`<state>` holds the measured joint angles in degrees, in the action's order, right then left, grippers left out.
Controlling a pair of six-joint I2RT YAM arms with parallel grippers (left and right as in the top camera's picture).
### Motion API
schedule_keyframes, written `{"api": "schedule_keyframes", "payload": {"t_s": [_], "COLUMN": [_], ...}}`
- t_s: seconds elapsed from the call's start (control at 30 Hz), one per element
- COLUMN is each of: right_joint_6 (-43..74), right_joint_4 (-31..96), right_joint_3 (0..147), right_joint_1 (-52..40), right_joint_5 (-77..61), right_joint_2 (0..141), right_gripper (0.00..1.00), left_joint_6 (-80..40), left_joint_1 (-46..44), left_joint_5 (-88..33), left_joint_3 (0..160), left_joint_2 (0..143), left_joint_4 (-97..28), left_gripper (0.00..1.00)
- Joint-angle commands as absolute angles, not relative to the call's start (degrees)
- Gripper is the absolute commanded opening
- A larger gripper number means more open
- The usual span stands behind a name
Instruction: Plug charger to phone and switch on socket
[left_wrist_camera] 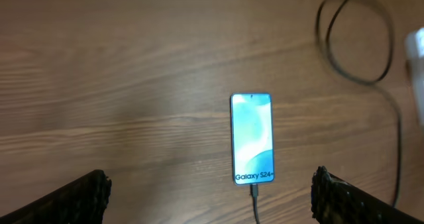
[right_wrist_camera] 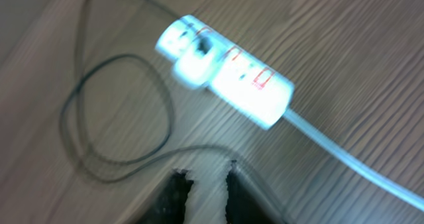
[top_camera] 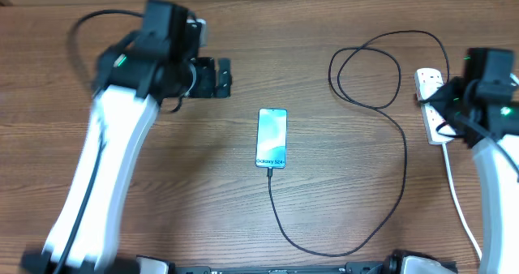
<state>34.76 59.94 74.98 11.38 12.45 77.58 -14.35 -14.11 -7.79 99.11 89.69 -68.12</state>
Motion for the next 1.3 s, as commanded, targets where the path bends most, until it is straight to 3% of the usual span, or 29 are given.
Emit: {"api": "schedule_keyframes", "payload": {"t_s": [0.0,0.2,0.27,0.57,0.87,1.27], "right_joint_6": [34.02,34.0,32.67,29.67,28.21,28.23], "right_joint_4": [57.54,53.65,55.83,65.25,64.77,63.18], "right_joint_3": [75.0,78.89,86.35,102.32,103.15,103.15], "right_joint_1": [17.85,24.01,25.89,26.11,26.11,26.06], "right_joint_5": [7.99,1.85,0.14,0.05,-0.78,-1.69], "right_joint_2": [82.94,93.89,101.95,117.62,122.8,124.49], "right_gripper": [0.04,0.04,0.04,0.04,0.04,0.04], "left_joint_6": [-21.56,-30.89,-30.89,-30.87,-30.87,-30.87], "left_joint_1": [-18.11,-26.7,-27.03,-27.03,-26.81,-16.84], "left_joint_5": [7.05,24.38,24.14,23.94,23.94,23.94], "left_joint_3": [99.59,96.75,96.18,96.18,96.18,96.14], "left_joint_2": [78.02,63.35,58.87,57.32,57.21,51.07], "left_joint_4": [-71.05,-81.03,-86.63,-87.2,-87.2,-87.2], "left_gripper": [1.0,1.0,1.0,1.0,0.99,1.0]}}
